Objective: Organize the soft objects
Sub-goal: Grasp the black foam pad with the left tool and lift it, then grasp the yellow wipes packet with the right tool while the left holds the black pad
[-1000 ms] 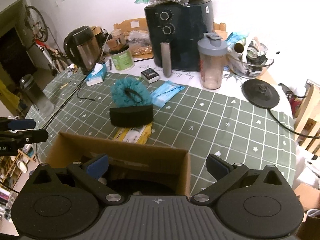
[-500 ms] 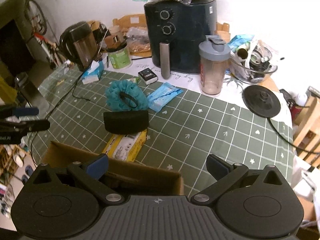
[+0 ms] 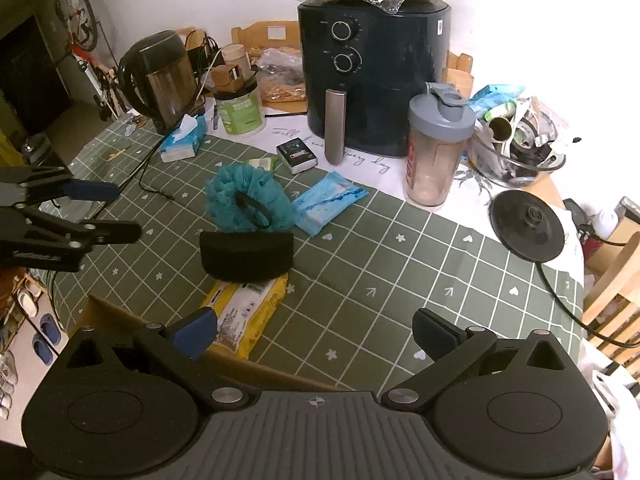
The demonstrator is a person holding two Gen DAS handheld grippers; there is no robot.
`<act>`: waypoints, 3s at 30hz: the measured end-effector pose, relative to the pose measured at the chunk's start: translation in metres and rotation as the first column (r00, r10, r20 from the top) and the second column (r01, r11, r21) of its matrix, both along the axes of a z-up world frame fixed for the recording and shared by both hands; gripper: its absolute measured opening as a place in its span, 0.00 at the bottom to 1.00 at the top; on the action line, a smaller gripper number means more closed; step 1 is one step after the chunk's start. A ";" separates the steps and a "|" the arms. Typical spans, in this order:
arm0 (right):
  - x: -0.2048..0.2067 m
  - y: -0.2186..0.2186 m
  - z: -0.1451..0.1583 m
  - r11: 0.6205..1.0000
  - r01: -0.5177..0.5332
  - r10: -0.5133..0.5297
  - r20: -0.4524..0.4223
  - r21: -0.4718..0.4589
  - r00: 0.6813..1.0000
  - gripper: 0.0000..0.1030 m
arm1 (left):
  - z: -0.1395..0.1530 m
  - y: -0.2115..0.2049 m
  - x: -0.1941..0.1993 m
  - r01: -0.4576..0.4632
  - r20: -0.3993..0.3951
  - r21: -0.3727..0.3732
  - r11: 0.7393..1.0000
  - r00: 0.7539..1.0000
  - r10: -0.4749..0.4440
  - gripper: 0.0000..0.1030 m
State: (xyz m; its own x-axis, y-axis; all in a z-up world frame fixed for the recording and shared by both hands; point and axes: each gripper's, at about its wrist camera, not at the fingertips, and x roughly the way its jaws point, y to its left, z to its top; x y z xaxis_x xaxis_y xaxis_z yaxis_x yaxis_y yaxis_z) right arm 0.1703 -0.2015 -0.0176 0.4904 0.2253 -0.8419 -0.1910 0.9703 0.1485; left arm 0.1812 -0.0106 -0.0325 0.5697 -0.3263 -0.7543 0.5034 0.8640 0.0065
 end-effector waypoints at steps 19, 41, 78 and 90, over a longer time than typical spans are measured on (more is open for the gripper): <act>-0.014 -0.024 -0.009 0.991 0.136 -0.135 -0.056 0.007 0.989 1.00 | -0.076 -0.002 0.082 0.158 -0.208 -0.065 0.985 0.964 -0.168 0.72; -0.018 -0.038 -0.014 0.974 0.228 -0.227 -0.085 0.001 0.970 1.00 | -0.130 0.001 0.139 0.169 -0.404 -0.177 0.970 0.886 -0.228 0.81; -0.012 -0.033 -0.001 0.992 0.125 -0.125 -0.067 -0.016 0.990 1.00 | -0.038 0.003 0.046 0.084 -0.159 -0.159 0.984 0.981 -0.110 0.57; 0.023 -0.007 0.009 0.997 0.067 -0.061 -0.136 0.038 0.989 1.00 | -0.005 0.037 0.009 -0.083 -0.088 -0.185 0.979 0.994 0.068 0.57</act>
